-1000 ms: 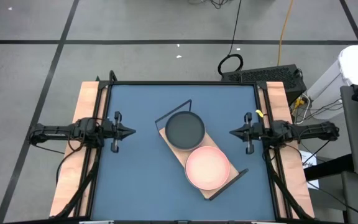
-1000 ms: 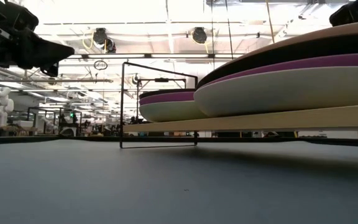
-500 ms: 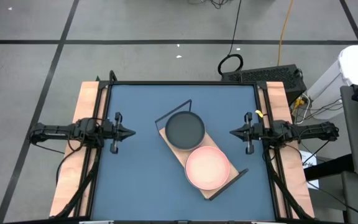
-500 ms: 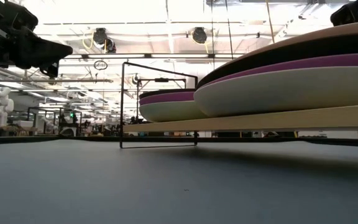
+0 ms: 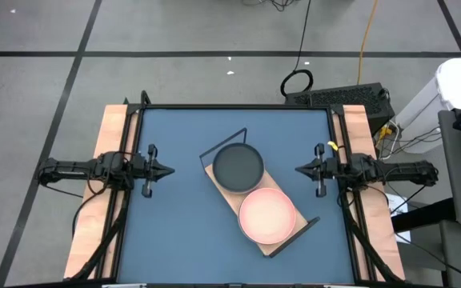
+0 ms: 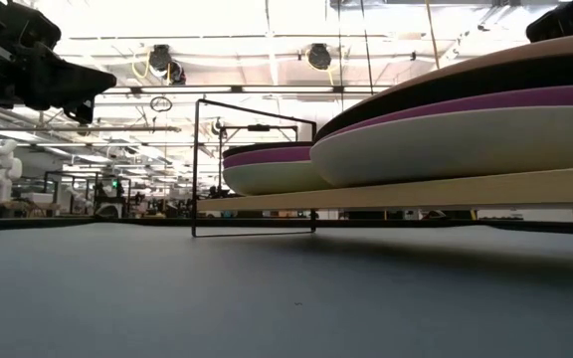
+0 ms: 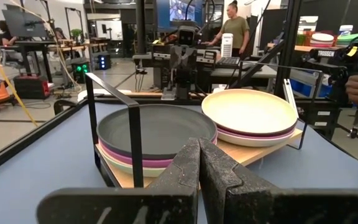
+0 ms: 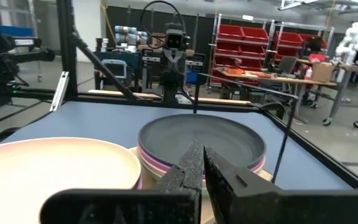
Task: Place and stack plates onto a shelf
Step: Return to Home Position
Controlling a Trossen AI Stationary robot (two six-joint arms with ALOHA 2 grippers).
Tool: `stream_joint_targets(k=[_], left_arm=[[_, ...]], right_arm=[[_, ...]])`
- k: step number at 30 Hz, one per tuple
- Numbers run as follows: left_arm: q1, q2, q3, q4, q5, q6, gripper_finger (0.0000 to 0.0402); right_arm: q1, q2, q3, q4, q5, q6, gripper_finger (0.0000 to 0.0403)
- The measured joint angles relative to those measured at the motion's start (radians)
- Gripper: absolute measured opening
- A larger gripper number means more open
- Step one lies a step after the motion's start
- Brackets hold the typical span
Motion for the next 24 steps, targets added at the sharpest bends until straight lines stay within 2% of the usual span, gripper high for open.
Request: stream_joint_targets(k=[9, 17, 24], left_arm=[[0.0, 0.0, 0.0, 0.0, -0.001, 0.004, 0.0003], [0.0, 0.0, 0.0, 0.0, -0.001, -0.001, 0.0003], [0.0, 0.0, 0.0, 0.0, -0.001, -0.001, 0.0003]], right_arm=[[-0.014, 0.019, -0.001, 0.004, -0.001, -0.007, 0.0], [-0.014, 0.022, -0.001, 0.149, 0.003, -0.003, 0.0], [-0.014, 0.023, -0.001, 0.16, 0.001, -0.003, 0.0]])
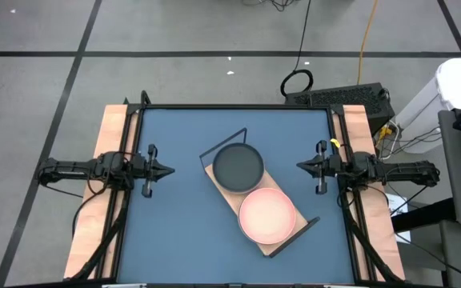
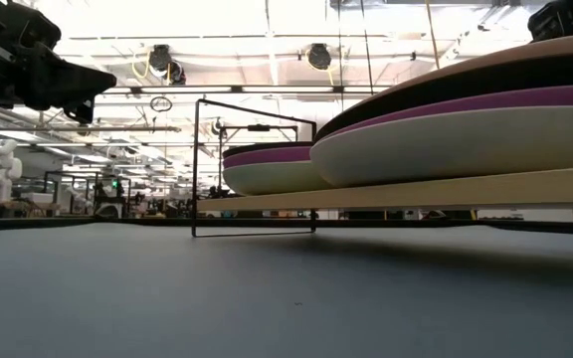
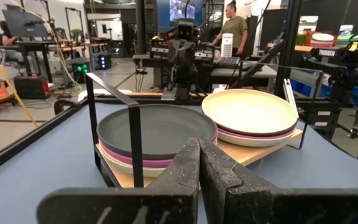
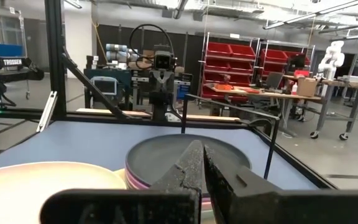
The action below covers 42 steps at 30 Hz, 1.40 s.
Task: Place and stack plates onto a shelf
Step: Return to Home Position
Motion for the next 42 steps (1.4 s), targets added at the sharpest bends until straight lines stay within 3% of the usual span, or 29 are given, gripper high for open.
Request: stream_joint_targets(k=[42], left_arm=[[0.0, 0.0, -0.002, 0.033, 0.0, 0.024, 0.0003]], right_arm=[[0.0, 0.0, 0.0, 0.007, -0.002, 0.0, 0.0]])
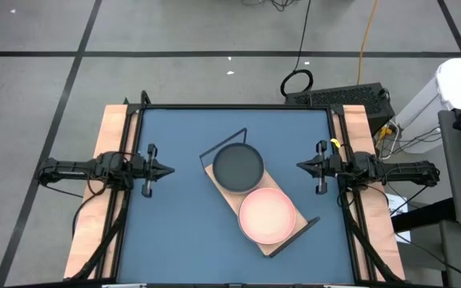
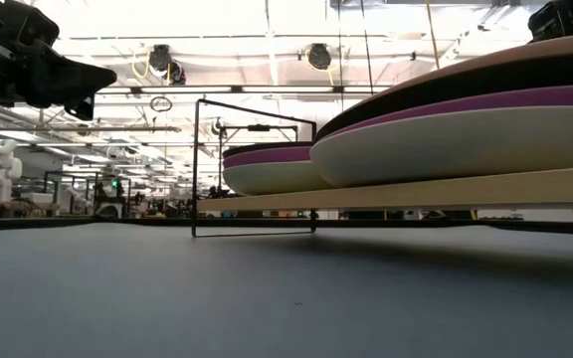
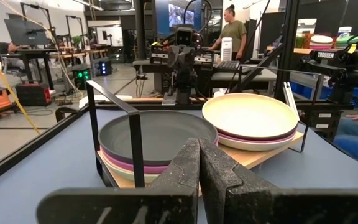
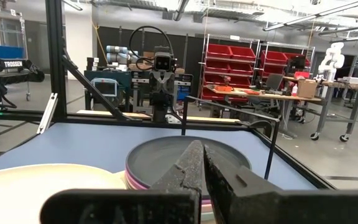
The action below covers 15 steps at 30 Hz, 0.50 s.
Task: Place and stack plates onto a shelf
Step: Return to Home Position
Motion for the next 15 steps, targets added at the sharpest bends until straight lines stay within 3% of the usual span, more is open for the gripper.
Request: stream_joint_targets(k=[15], left_arm=[[0.0, 0.0, 0.0, 0.001, 0.0, 0.0, 0.0003]], right_arm=[[0.0, 0.002, 0.0, -0.102, -0.003, 0.104, 0.0]])
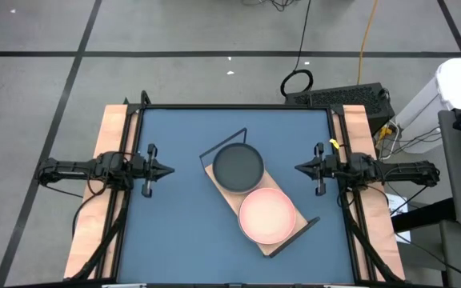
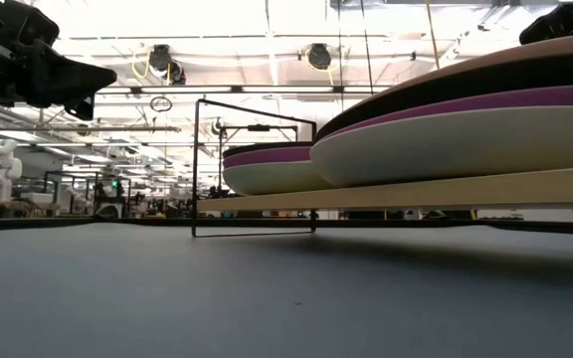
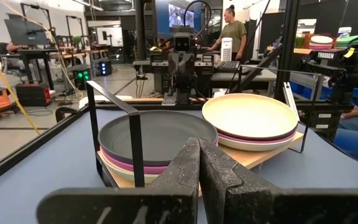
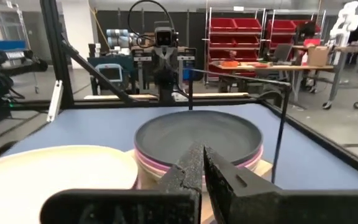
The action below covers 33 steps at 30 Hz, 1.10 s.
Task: Place and stack plates onto a shelf
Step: Return to Home Position
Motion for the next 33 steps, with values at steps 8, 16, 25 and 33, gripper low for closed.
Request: stream_joint_targets(k=[8, 16, 25, 33], left_arm=[[0.0, 0.0, 0.001, 0.0, 0.0, 0.0, 0.0003], [0.0, 0.0, 0.001, 0.0, 0.0, 0.0, 0.0003], [0.0, 0.0, 0.001, 0.0, 0.0, 0.0, 0.0003], [0.0, 0.0, 0.001, 0.0, 0.0, 0.0, 0.0003]], right_arm=[[0.0, 0.001, 0.0, 0.0, 0.0, 0.004, 0.0], [0.0, 0.001, 0.0, 0.0, 0.001, 0.002, 0.0], [0.0, 0.001, 0.0, 0.001, 0.002, 0.002, 0.0], [0.0, 0.001, 0.0, 0.001, 0.002, 0.002, 0.0]])
